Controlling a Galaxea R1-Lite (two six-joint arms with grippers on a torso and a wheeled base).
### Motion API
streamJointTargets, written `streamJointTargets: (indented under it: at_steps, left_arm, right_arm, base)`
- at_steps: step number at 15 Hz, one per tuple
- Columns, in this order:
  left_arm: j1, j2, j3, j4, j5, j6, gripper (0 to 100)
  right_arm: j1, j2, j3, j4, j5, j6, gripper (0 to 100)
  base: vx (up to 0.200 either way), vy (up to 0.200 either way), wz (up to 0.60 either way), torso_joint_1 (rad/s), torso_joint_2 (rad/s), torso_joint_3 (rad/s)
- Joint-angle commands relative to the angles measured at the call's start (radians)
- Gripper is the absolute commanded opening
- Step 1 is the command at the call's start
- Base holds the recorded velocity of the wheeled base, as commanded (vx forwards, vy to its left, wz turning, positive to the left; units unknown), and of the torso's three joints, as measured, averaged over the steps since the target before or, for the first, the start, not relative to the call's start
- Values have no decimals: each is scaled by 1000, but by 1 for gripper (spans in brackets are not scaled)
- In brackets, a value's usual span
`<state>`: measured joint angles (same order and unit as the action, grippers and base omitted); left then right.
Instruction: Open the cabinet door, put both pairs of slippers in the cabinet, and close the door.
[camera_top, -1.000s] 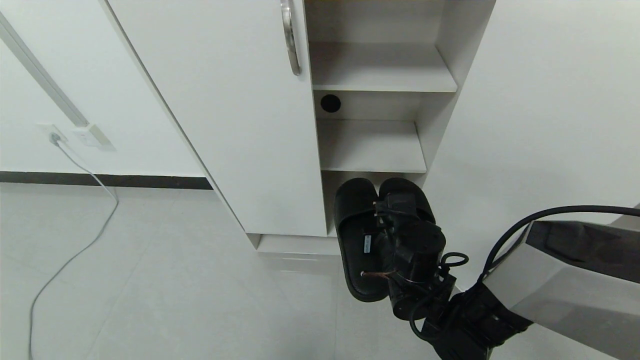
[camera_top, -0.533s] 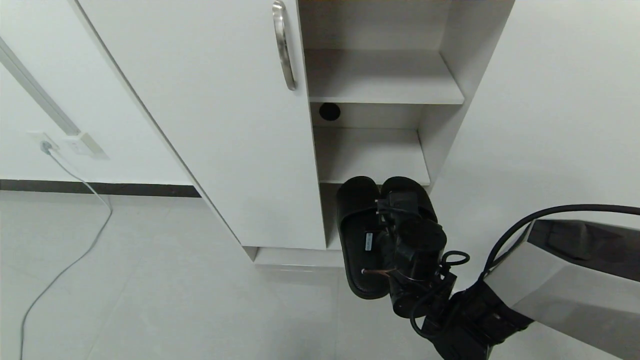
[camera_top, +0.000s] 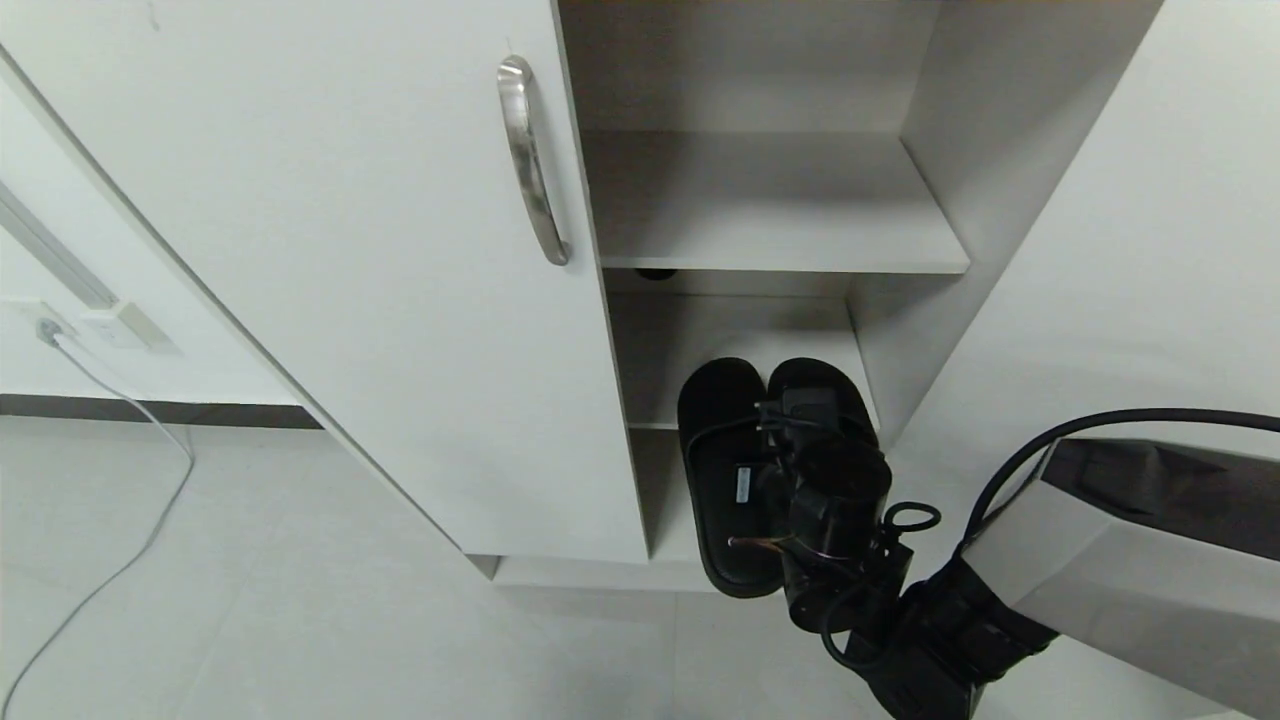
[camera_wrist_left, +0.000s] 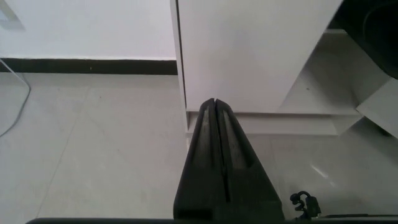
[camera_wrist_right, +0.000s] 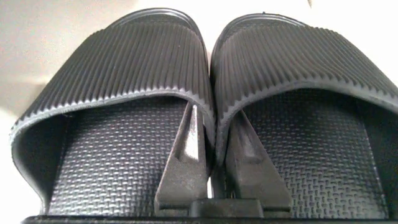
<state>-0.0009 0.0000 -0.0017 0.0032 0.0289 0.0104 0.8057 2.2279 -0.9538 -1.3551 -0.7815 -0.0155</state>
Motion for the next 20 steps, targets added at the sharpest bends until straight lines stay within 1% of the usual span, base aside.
streamJointTargets:
  at_steps: [1, 4, 6, 10, 11, 12, 14, 20]
  left_arm:
    - [-1, 2, 0, 0, 0, 0, 0]
    - [1, 2, 0, 0, 0, 3, 0]
    - [1, 2, 0, 0, 0, 3, 0]
    - [1, 2, 0, 0, -1, 3, 0]
    - [1, 2, 0, 0, -1, 3, 0]
    - [1, 2, 0, 0, -1, 3, 0]
    - [1, 2, 0, 0, 0, 3, 0]
    - [-1, 2, 0, 0, -1, 3, 0]
  right_arm:
    - [-23, 36, -36, 1, -1, 0, 0]
    - [-73, 87, -137, 37, 5, 0, 0]
    - [-91, 122, -232, 54, 10, -1, 0]
    - [-119, 127, -402, 241, 42, 17, 0]
    - [-122, 127, -421, 257, 42, 17, 0]
    - [-132, 131, -490, 317, 44, 17, 0]
    - [-145, 151, -569, 366, 44, 20, 0]
    - [-171, 210, -700, 424, 50, 22, 0]
  base:
    - [0, 0, 0, 0, 0, 0]
    - [0, 0, 0, 0, 0, 0]
    - [0, 0, 0, 0, 0, 0]
    - [0, 0, 0, 0, 0, 0]
    - [0, 0, 0, 0, 0, 0]
    - [0, 0, 0, 0, 0, 0]
    - [0, 0, 0, 0, 0, 0]
    - [0, 0, 0, 0, 0, 0]
